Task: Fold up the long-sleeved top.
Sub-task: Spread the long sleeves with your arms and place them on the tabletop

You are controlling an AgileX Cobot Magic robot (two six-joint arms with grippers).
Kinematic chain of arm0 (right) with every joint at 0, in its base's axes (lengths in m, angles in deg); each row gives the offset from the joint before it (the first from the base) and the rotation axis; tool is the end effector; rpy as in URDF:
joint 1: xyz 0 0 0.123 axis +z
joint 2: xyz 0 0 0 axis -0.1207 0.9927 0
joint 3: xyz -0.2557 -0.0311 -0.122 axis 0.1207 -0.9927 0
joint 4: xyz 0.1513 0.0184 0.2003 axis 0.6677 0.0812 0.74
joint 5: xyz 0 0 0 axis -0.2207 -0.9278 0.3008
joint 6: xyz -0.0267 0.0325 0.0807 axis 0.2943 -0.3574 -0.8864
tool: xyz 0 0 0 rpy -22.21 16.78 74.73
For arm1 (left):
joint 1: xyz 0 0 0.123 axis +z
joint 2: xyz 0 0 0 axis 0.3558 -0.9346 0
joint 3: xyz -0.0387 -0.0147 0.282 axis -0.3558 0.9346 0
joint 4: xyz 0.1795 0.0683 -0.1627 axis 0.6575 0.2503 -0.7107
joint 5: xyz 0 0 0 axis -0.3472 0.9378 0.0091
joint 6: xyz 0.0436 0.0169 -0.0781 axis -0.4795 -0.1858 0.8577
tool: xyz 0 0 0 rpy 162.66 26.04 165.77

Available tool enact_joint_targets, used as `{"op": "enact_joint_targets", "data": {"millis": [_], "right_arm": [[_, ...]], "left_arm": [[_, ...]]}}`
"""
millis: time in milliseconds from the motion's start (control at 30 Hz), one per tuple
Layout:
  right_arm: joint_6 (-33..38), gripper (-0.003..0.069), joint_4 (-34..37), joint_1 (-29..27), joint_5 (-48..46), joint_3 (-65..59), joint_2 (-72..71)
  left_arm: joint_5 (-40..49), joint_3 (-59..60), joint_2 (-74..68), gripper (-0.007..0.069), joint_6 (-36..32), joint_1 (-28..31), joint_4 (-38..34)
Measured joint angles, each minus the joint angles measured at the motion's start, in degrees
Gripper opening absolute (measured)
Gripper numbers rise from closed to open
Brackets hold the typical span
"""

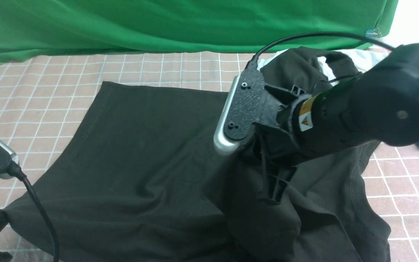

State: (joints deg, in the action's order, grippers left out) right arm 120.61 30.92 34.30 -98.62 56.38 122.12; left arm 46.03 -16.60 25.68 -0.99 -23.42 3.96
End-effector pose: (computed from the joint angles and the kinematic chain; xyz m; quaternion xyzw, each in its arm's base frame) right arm 0.2453 0.2206 0.2741 -0.5560 0.7771 0.0531 0.2901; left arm 0.1338 0.0004 0.2873 0.2946 0.9255 0.0965 0.2178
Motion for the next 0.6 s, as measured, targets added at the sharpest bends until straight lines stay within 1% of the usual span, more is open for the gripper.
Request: {"op": "enact_joint_targets", "data": {"millis": [67, 100, 133, 167, 200, 233, 267, 300, 333, 400, 433, 467, 533, 600], "right_arm": [[0.00, 0.0083, 0.00, -0.05, 0.84, 0.00, 0.93], [0.00, 0.0132, 0.00, -0.10, 1.83, 0.00, 1.91], [0.00, 0.0206, -0.55, -0.10, 3.11, 0.00, 2.83], [-0.08, 0.0266, -1.81, -0.10, 4.15, 0.00, 3.30], [-0.66, 0.0362, -3.92, -0.10, 5.95, 0.00, 3.83], [-0.91, 0.0377, -4.96, -0.10, 6.65, 0.00, 3.90], [-4.23, 0.0498, -10.60, -0.10, 9.36, 0.00, 4.03], [-6.81, 0.0540, -15.04, -0.10, 10.82, 0.00, 3.96], [-9.88, 0.0562, -19.73, -0.10, 11.82, 0.06, 3.76], [-15.91, 0.0562, -26.56, -0.10, 11.84, 0.46, 3.11], [-16.59, 0.0560, -27.12, -0.10, 11.75, 0.60, 3.00], [-20.54, 0.0538, -29.67, -0.17, 10.67, 1.13, 2.10], [-25.27, 0.0501, -31.20, -0.17, 7.64, 1.59, 0.01], [-27.11, 0.0487, -29.53, -0.17, 3.99, 1.61, -1.86]], "left_arm": [[0.00, 0.00, 0.00, 0.0037, 0.00, 0.00, -0.12], [0.00, 0.00, 0.00, 0.0037, 0.00, 0.00, -0.24], [0.00, 0.00, 0.00, 0.0037, 0.00, 0.00, -0.31], [0.00, 0.00, 0.00, 0.0037, 0.00, 0.00, -0.37], [0.00, 0.00, 0.00, 0.0037, 0.00, 0.00, -0.51], [0.00, 0.00, 0.00, 0.0037, 0.00, 0.00, -0.51], [0.00, 0.00, 0.00, 0.0037, 0.00, 0.00, -0.61], [0.00, 0.00, 0.00, 0.0037, 0.00, 0.00, -0.75], [0.00, 0.00, 0.00, 0.0037, 0.00, 0.00, -0.82], [0.00, 0.00, 0.00, 0.0037, 0.00, 0.00, -0.95], [0.00, 0.00, 0.00, 0.0037, 0.00, 0.00, -1.02], [0.00, 0.00, 0.00, 0.0037, 0.00, 0.00, -1.09], [0.00, 0.00, 0.00, 0.0037, 0.00, 0.00, -1.14], [-0.22, 0.00, 0.00, 0.0037, 0.00, 0.00, -1.14]]}}
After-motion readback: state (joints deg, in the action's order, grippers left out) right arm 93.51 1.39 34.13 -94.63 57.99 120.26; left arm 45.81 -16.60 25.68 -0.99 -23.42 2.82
